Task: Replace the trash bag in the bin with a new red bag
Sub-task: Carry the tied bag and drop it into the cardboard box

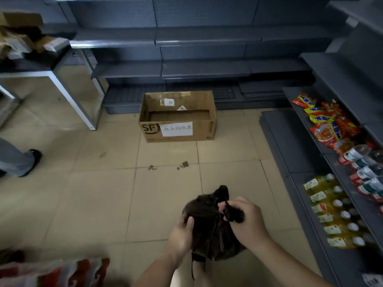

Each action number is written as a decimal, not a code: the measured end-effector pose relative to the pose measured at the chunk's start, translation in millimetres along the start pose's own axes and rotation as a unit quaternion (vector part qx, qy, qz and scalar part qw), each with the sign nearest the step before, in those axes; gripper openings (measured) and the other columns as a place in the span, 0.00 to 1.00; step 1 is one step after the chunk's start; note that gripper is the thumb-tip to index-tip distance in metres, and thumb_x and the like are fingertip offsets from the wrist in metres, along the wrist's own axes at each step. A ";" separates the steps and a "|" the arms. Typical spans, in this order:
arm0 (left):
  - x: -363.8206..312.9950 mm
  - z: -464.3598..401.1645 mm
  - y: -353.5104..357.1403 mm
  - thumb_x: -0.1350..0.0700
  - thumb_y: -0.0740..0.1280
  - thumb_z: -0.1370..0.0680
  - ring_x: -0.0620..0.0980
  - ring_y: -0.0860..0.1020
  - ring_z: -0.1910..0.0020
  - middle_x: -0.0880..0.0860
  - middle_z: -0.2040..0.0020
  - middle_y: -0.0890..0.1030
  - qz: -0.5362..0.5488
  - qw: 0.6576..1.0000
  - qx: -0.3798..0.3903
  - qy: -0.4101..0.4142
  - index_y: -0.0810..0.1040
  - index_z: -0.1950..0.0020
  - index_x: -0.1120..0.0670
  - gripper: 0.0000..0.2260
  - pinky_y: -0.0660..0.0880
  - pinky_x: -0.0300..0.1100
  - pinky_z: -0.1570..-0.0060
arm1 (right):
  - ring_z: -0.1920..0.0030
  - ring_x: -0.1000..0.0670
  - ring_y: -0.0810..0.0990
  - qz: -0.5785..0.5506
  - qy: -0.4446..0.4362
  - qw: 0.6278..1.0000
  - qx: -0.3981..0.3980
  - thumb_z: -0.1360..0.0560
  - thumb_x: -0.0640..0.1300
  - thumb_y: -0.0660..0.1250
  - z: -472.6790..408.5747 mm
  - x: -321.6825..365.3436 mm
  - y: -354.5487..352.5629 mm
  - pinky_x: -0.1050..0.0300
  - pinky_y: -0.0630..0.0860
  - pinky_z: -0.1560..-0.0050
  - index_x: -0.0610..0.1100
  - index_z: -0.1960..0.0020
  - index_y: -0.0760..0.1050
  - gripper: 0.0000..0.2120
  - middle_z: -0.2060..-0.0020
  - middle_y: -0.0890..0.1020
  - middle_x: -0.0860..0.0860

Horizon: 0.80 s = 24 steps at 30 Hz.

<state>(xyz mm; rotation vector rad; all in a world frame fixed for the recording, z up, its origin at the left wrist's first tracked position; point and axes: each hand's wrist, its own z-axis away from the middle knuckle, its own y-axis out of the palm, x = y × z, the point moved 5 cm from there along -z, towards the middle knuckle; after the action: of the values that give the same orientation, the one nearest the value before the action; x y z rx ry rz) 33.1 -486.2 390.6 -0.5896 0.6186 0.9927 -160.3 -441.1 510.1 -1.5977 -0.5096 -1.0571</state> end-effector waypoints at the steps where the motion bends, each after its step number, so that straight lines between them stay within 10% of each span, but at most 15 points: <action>1: -18.0 -16.2 -8.8 0.46 0.60 0.17 0.51 0.76 0.35 0.51 0.34 0.78 -0.001 1.000 -0.008 0.006 0.71 0.28 0.52 0.19 0.71 0.46 0.32 | 0.57 0.58 0.81 0.001 -0.005 1.000 0.002 0.33 0.28 0.73 -23.9 6.1 5.8 0.68 0.76 0.55 0.56 0.59 0.83 0.21 0.63 0.81 0.56; 7: -134.2 -111.8 -59.8 0.42 0.60 0.19 0.56 0.79 0.39 0.55 0.37 0.81 0.023 0.998 -0.048 0.026 0.72 0.29 0.51 0.21 0.76 0.52 0.37 | 0.60 0.55 0.81 -0.020 -0.027 0.999 0.015 0.29 0.39 0.75 -173.0 41.7 35.9 0.56 0.79 0.56 0.49 0.58 0.86 0.06 0.64 0.80 0.53; 24: -391.8 -430.7 -150.1 0.42 0.56 0.17 0.55 0.78 0.39 0.53 0.35 0.79 0.046 0.999 0.004 -0.015 0.70 0.28 0.49 0.20 0.76 0.54 0.40 | 0.58 0.58 0.80 0.002 -0.002 1.000 0.012 0.33 0.29 0.73 -583.3 68.4 111.0 0.72 0.73 0.54 0.47 0.54 0.86 0.16 0.61 0.79 0.58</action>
<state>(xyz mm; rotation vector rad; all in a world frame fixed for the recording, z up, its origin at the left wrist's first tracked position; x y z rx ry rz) -80.8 -1076.6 399.3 -0.5414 0.6280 1.0832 -252.6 -1031.7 507.9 -1.5786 -0.5207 -1.0420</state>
